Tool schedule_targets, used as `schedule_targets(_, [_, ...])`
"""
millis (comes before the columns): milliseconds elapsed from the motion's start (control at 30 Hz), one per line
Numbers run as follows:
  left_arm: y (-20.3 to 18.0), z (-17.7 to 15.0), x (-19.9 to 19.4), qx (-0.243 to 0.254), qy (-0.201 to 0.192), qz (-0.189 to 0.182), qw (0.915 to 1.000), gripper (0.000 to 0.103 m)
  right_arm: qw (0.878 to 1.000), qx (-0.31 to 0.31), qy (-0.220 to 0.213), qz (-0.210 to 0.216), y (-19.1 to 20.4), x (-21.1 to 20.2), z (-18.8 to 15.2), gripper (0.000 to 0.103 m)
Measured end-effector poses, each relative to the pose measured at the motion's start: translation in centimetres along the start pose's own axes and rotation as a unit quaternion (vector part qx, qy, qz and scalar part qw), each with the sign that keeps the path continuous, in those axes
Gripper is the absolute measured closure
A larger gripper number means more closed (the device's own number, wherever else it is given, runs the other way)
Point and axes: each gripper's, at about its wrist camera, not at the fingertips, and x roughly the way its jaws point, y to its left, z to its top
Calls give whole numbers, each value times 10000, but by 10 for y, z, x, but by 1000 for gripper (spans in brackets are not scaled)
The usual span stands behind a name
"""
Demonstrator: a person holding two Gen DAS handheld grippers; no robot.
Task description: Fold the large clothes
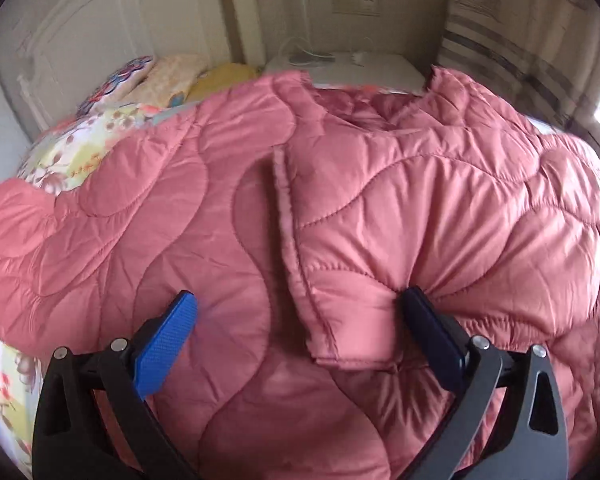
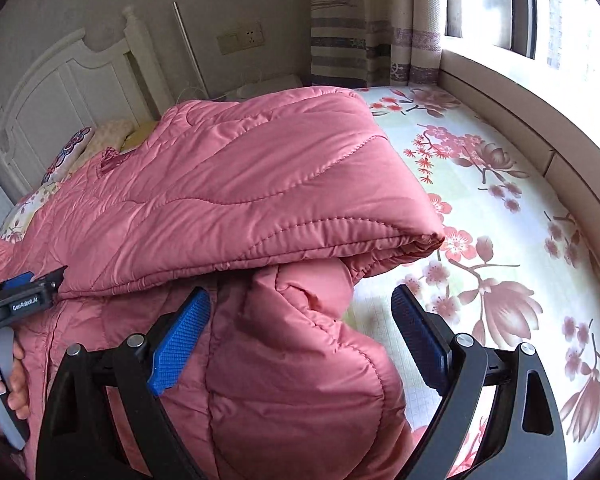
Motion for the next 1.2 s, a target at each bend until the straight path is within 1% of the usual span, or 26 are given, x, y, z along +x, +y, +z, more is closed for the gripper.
schedule_targets(33, [4,1,1,-102,99,-87,9999,2,9999,-15,-123,-53,3,-5,-4,15])
schedule_targets(100, [18,1,-8,-360,197,-350,9985,2,9977,-93,-654,-168,7,-23,-6,15])
schedule_targets(167, [42,-7,-26,-706,91,-800,9943,2,9898,-389,-1362,-173,18,-47,-9,15])
schedule_targets(233, [74,-25,-49,-1177,-179,-1018,9877,2,9816,-840,-1711,-114,35,-57,-10,15])
schedule_targets(267, [96,-34,-58,-1436,-311,-1028,9838,2,9797,-1081,-1688,-86,44,-55,-10,15])
schedule_targets(300, [121,-43,-66,-1717,-421,-1010,9791,2,9789,-1346,-1536,-103,54,-47,-10,14])
schedule_targets(333, [144,-52,-72,-1955,-519,-997,9742,2,9797,-1522,-1293,-172,63,-37,-7,12])
schedule_targets(400, [192,-70,-82,-2446,-725,-896,9627,2,9815,-1799,-539,-367,75,-6,-1,9])
schedule_targets(467, [247,-90,-92,-2981,-894,-690,9478,2,9812,-1854,-110,-517,78,11,2,4])
schedule_targets(533, [306,-106,-93,-3636,-928,-429,9259,2,9801,-1890,-37,-609,80,15,2,4])
schedule_targets(567, [330,-114,-92,-3975,-919,-389,9122,2,9795,-1913,-72,-629,80,14,2,4])
schedule_targets(600, [354,-122,-89,-4323,-937,-453,8957,2,9792,-1922,-95,-637,81,12,-1,4])
schedule_targets(633, [379,-130,-83,-4710,-957,-641,8746,3,9794,-1915,-107,-631,80,12,-2,4])
schedule_targets(667, [398,-135,-76,-4968,-986,-885,8577,3,9798,-1898,-114,-616,80,11,-3,4])
schedule_targets(733, [425,-137,-65,-5296,-1144,-1327,8300,3,9809,-1855,-110,-569,78,11,-1,4])
schedule_targets(867, [447,-122,-51,-5416,-1478,-1685,8102,3,9826,-1790,-135,-482,77,10,1,4])
schedule_targets(900, [451,-120,-46,-5526,-1578,-1770,7990,5,9830,-1772,-143,-466,77,9,1,4])
schedule_targets(933, [454,-120,-44,-5613,-1622,-1835,7906,20,9834,-1751,-154,-441,76,8,1,4])
schedule_targets(967, [456,-119,-39,-5696,-1633,-2022,7797,32,9839,-1731,-162,-416,75,8,1,4])
schedule_targets(1000, [458,-119,-31,-5895,-1492,-2242,7616,58,9844,-1707,-172,-390,74,7,2,4])
schedule_targets(1033, [456,-123,-27,-6187,-1378,-2223,7408,84,9851,-1670,-183,-359,73,7,2,4])
schedule_targets(1067, [452,-127,-31,-6388,-1429,-2215,7228,87,9859,-1631,-195,-322,71,6,3,4])
schedule_targets(1100, [443,-127,-42,-6421,-1604,-2101,7196,90,9866,-1591,-205,-282,70,5,3,4])
schedule_targets(1133, [432,-122,-58,-6303,-1775,-1854,7327,91,9875,-1543,-215,-238,68,4,4,4])
schedule_targets(1167, [419,-112,-78,-6072,-2003,-1526,7536,91,9881,-1509,-223,-208,67,4,4,4])
schedule_targets(1200, [400,-98,-100,-5742,-2260,-1224,7773,92,9885,-1482,-228,-186,66,3,4,4])
